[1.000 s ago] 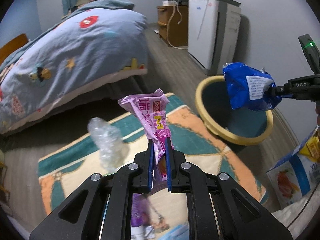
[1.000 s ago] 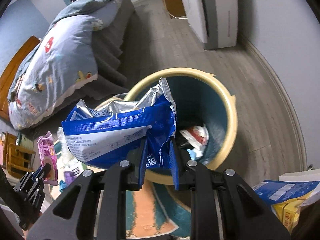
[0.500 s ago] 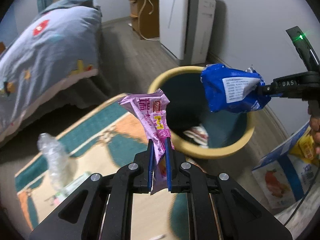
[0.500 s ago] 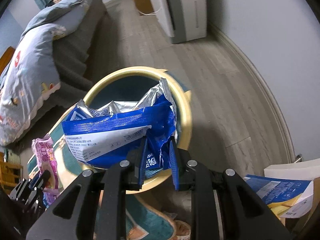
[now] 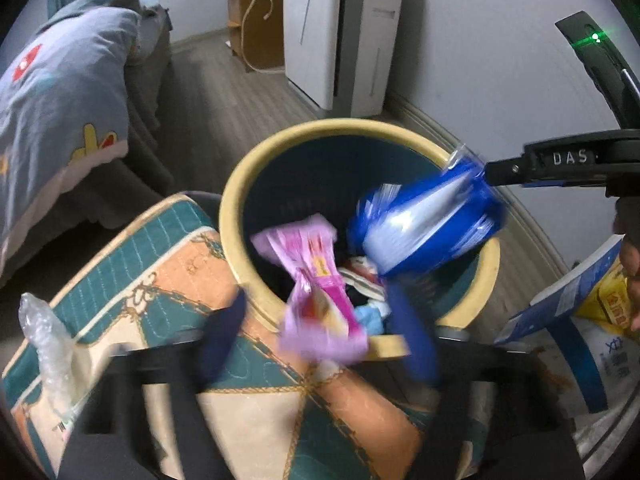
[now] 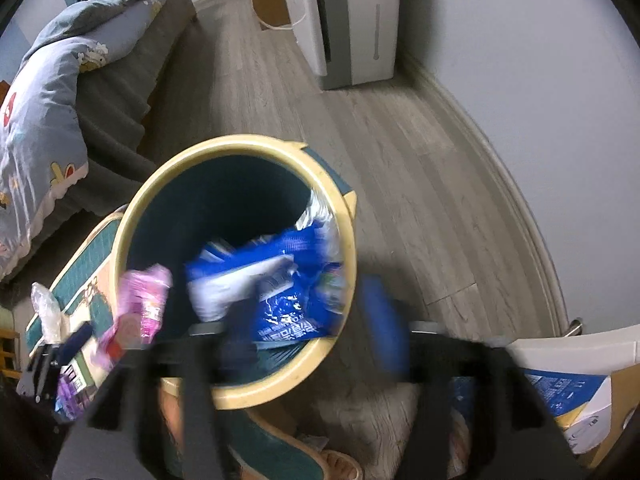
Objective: Collect trash
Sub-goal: 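Carry the blue packet and pink wrapper over the bin and release both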
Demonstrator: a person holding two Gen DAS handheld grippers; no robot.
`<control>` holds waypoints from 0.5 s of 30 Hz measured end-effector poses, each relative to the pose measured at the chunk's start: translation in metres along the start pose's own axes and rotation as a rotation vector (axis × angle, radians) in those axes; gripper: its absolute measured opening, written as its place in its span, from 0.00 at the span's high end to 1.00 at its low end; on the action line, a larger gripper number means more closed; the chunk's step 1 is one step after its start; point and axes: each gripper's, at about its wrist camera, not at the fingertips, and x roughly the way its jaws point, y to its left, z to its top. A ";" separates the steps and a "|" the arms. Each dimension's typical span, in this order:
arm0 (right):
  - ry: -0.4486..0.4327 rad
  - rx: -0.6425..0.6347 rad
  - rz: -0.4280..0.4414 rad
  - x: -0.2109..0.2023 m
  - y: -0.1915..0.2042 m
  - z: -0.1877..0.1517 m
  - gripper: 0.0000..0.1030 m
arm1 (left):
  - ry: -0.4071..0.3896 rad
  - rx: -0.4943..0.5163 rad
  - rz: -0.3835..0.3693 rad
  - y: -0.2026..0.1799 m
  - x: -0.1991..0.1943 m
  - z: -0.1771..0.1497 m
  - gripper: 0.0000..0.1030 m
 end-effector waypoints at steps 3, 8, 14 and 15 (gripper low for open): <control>-0.034 0.021 -0.020 -0.005 -0.002 0.002 0.07 | -0.004 -0.013 0.042 0.005 -0.003 0.001 0.09; -0.024 0.041 0.048 -0.009 0.001 0.003 0.06 | -0.017 -0.047 0.075 0.016 -0.013 0.001 0.08; -0.053 -0.001 0.071 -0.032 0.017 0.003 0.06 | -0.061 -0.089 0.129 0.032 -0.049 -0.001 0.07; -0.057 -0.007 0.082 -0.036 0.021 0.002 0.06 | -0.065 -0.098 0.138 0.034 -0.056 -0.002 0.07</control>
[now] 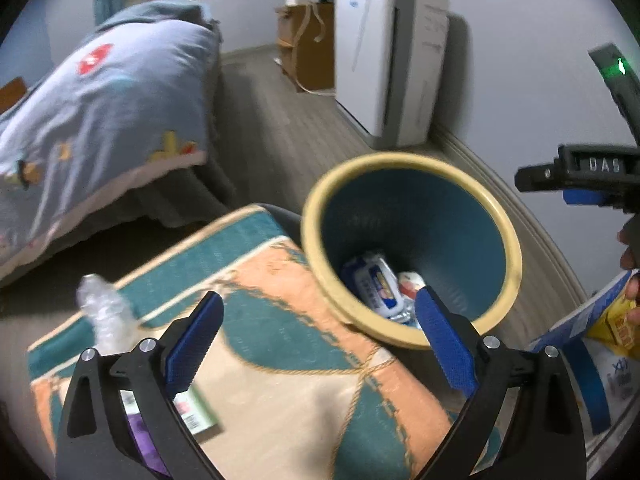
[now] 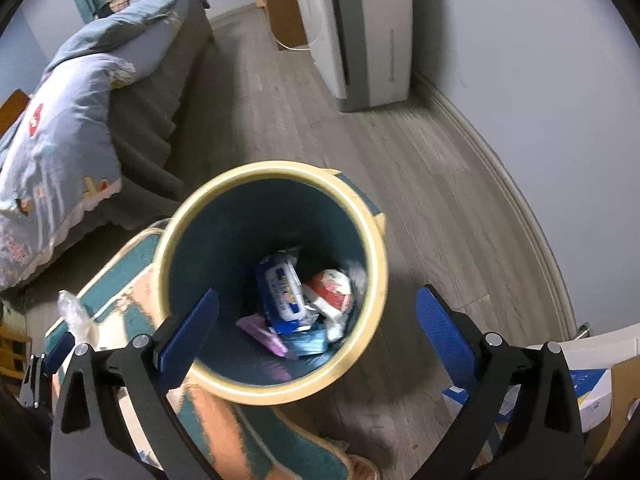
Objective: Collect trash
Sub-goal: 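Carry the blue packet and pink wrapper over the bin and release both, then move both tools back over the remaining trash on the cushion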
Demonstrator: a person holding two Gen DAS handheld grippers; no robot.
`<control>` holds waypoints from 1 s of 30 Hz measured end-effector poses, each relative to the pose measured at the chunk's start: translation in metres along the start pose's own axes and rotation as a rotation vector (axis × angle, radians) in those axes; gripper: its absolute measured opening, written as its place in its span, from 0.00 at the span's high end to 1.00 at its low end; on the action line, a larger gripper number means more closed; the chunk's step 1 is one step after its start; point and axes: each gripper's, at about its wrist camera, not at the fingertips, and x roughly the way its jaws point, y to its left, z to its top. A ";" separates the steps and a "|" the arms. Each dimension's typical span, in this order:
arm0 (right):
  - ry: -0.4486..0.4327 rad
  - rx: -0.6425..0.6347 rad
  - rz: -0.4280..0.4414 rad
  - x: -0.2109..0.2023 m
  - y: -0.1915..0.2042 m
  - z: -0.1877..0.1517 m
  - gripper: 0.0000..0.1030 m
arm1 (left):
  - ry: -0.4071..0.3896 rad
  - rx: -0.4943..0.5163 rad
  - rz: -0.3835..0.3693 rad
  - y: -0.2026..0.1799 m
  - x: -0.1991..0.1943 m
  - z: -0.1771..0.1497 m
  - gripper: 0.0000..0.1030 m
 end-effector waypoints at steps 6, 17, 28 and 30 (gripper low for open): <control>-0.013 -0.055 0.043 -0.019 0.033 -0.009 0.06 | -0.007 -0.052 0.026 0.039 -0.059 0.001 0.06; -0.026 -0.314 0.126 -0.036 0.132 -0.043 0.06 | -0.042 -0.156 0.180 0.124 -0.148 -0.035 0.05; 0.007 -0.494 0.230 -0.029 0.214 -0.084 0.06 | 0.036 -0.252 0.231 0.194 -0.140 -0.087 0.05; 0.038 -0.499 0.238 -0.022 0.228 -0.091 0.05 | 0.044 -0.256 0.246 0.203 -0.139 -0.091 0.05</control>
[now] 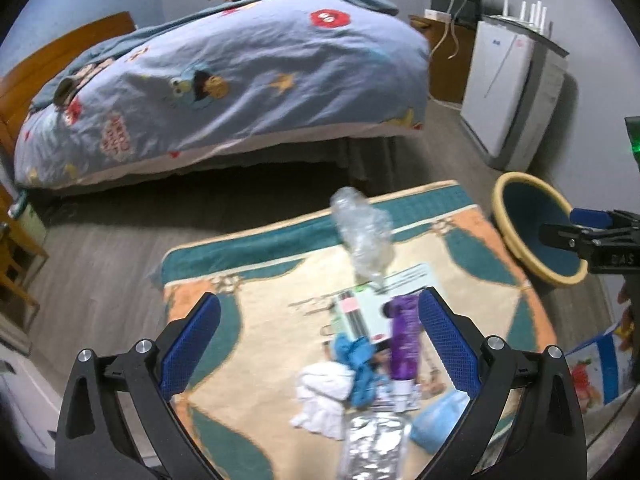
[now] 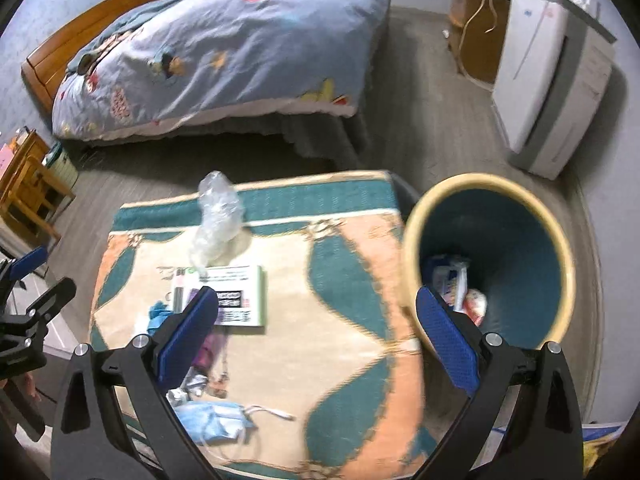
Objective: Collect trash
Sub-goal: 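Move both tools back over the remaining trash on the cushion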
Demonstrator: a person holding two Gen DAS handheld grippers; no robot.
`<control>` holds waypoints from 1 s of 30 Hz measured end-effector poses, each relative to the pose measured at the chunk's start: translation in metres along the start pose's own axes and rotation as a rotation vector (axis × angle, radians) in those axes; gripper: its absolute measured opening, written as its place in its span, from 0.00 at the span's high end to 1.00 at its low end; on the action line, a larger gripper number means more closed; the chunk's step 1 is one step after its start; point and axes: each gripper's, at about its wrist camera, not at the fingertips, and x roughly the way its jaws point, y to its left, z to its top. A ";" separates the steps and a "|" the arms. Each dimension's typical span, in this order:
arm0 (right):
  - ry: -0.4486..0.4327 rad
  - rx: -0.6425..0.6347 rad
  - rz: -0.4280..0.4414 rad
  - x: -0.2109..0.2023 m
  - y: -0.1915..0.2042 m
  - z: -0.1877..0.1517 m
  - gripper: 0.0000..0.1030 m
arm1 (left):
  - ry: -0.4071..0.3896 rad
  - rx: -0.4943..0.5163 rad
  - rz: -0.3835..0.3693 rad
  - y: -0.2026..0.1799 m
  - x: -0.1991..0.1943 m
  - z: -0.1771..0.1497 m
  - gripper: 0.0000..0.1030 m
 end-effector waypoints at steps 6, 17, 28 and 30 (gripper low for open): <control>0.097 -0.046 0.017 0.035 0.044 -0.008 0.05 | 0.011 -0.030 0.005 0.029 0.005 -0.006 0.05; 0.183 -0.092 0.004 0.078 0.093 -0.022 0.06 | 0.077 -0.042 0.026 0.066 0.019 -0.027 0.05; 0.195 -0.009 -0.013 0.096 0.097 -0.026 0.06 | 0.236 0.037 -0.006 0.053 0.060 -0.063 0.05; 0.199 0.010 -0.009 0.096 0.095 -0.026 0.06 | 0.267 0.080 -0.009 0.043 0.069 -0.071 0.05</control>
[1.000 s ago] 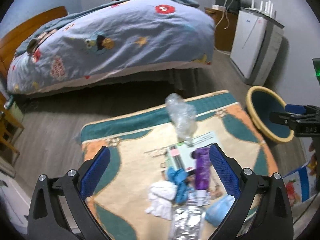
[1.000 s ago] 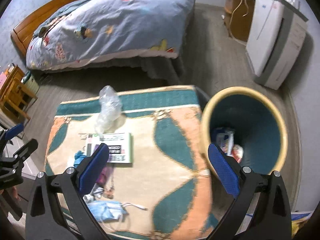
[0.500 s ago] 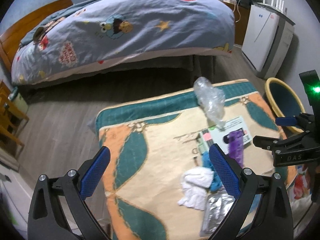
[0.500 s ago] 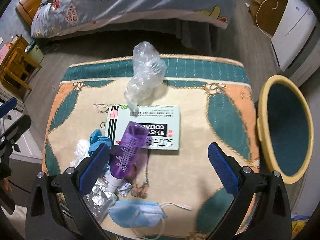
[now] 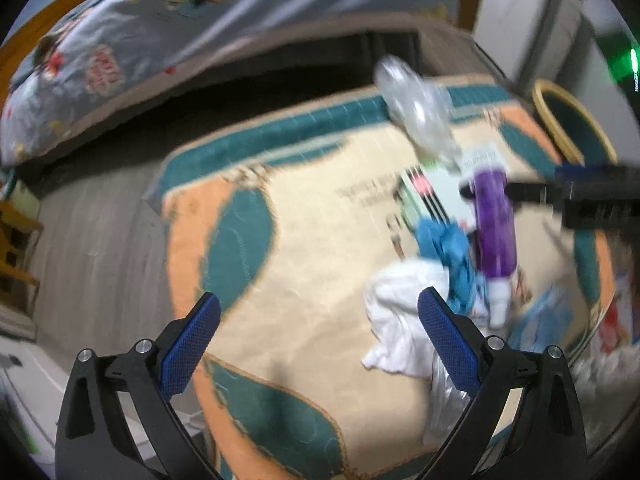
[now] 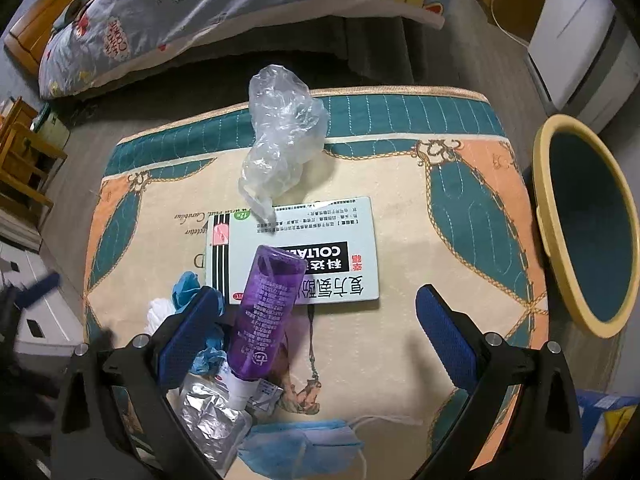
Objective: Collect trash
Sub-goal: 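Move both tools back over the remaining trash on the cushion, then grasp the white tissue with the left tool while the right tool grasps the purple bottle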
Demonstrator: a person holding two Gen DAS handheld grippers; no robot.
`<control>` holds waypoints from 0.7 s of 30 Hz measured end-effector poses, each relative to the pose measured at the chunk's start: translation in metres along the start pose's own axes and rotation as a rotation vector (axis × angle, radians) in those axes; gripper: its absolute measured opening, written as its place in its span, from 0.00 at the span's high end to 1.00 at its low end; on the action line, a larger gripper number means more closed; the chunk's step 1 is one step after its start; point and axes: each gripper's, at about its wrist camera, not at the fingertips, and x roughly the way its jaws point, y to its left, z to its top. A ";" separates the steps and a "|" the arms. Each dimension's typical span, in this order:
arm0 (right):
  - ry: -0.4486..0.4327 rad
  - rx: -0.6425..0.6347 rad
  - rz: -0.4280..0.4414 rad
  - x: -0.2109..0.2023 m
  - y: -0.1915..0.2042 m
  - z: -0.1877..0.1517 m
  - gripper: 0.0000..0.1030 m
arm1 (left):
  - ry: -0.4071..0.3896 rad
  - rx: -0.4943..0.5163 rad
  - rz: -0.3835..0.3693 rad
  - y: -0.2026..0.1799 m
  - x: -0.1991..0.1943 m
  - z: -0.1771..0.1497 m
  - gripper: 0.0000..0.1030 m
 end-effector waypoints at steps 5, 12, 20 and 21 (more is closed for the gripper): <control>0.013 0.003 0.005 0.003 0.001 -0.001 0.08 | 0.056 0.026 -0.035 -0.012 0.020 -0.008 0.08; 0.058 0.018 0.045 0.011 0.000 -0.003 0.27 | 0.104 0.083 -0.037 -0.024 0.036 -0.013 0.18; 0.129 -0.013 0.107 0.026 0.013 -0.008 0.51 | 0.148 0.126 -0.090 -0.036 0.045 -0.016 0.46; 0.131 -0.023 0.106 0.027 0.015 -0.008 0.52 | 0.151 0.133 -0.092 -0.037 0.046 -0.017 0.46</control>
